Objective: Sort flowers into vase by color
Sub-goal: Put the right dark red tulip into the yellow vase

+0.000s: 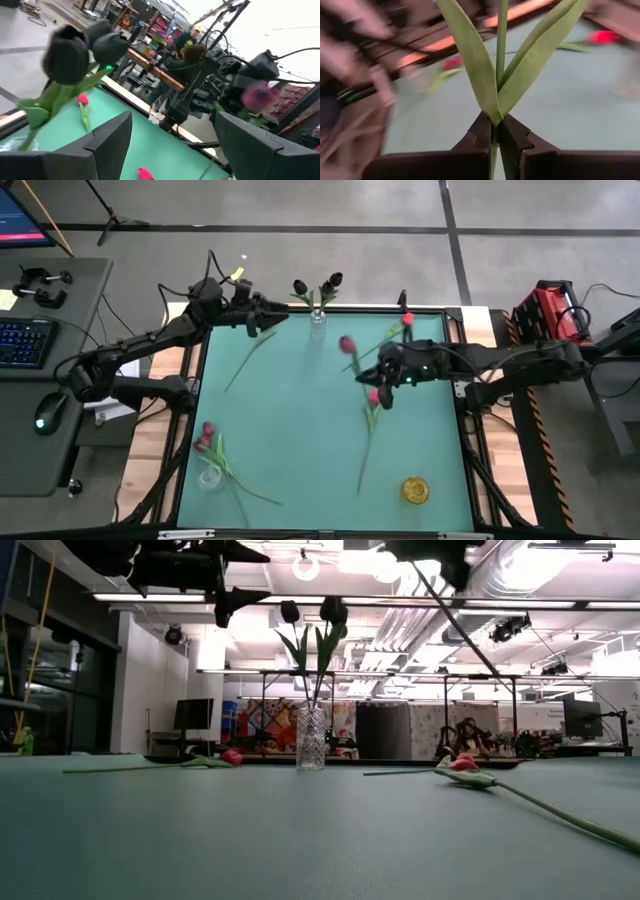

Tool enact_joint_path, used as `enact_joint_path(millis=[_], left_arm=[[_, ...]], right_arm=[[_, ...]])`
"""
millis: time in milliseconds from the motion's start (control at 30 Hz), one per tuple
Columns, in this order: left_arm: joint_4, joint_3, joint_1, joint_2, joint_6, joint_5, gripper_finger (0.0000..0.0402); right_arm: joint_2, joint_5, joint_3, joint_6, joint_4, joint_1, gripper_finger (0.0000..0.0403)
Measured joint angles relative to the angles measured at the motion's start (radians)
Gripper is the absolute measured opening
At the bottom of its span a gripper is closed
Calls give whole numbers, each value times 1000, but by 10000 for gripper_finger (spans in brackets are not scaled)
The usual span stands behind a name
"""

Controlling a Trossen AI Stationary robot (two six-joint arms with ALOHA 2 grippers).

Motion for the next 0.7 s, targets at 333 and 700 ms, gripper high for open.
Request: enact_joint_path(millis=[333, 700], left_arm=[[82, 0, -106, 0, -51, -64, 275], [90, 0, -343, 0, -65, -268, 275]], right_arm=[[-6, -434, 0, 46, 66, 11, 0], [-118, 39, 0, 188, -18, 422, 0]])
